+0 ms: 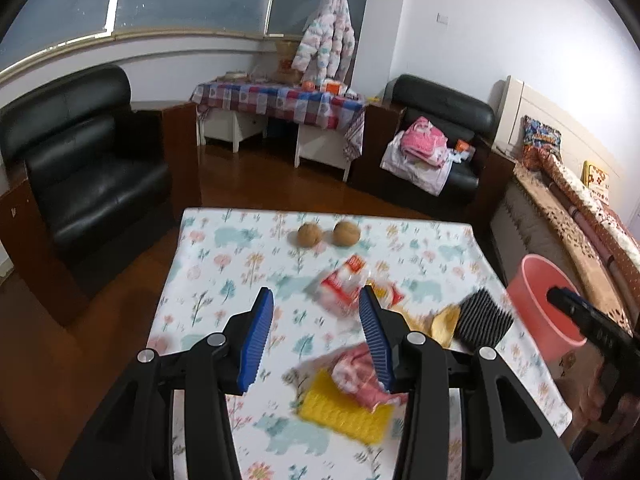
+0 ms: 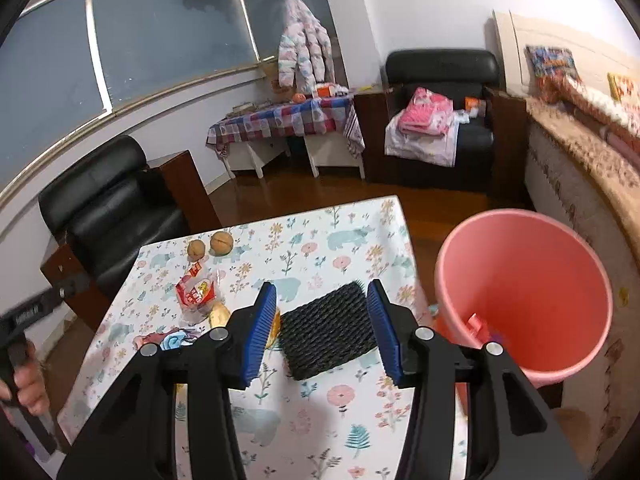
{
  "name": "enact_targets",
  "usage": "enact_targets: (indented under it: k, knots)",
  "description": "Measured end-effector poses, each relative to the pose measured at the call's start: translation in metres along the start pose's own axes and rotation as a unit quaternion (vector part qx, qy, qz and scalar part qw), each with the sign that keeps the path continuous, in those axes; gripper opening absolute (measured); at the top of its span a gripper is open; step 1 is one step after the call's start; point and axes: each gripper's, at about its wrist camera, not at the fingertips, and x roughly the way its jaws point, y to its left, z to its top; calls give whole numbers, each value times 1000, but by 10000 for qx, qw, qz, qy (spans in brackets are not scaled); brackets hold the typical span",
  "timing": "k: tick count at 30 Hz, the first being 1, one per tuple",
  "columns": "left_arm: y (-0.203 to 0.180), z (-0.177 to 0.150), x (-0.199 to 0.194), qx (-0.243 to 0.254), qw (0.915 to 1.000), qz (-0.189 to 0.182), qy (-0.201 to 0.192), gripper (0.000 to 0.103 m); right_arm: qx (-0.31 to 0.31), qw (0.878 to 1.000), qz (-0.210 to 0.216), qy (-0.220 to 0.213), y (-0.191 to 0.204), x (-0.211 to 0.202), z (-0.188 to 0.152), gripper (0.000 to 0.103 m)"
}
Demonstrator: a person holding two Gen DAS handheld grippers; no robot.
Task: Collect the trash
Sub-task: 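Move both open grippers back over the table toward the remaining trash, then grasp the pink-and-blue cloth with the left gripper while the right gripper grasps the black scrub pad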
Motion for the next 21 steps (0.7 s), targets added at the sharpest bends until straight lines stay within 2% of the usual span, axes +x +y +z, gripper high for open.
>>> enact_targets:
  k: [1,5,9,14,21]
  knots:
    - [4,-4,1,-15,10000,-27,56,44,56,9999,107,41,1,2,-2,48]
    - [5,-19,10,-87,9988,-310,357,44,-132,9998,102,121,9,7,-7,48]
    - [-7,-33,25,165,9967,-505,618,44,-308,9991,228,186,17,10,-11,48]
    - [-18,-45,49,210,9942,-555,902,44,-224,9978,263,570,11,20,-14,48]
    - [-19,-49,72,111,9920,-605,1104,44,-104,9969,119,764,0,30,-22,48]
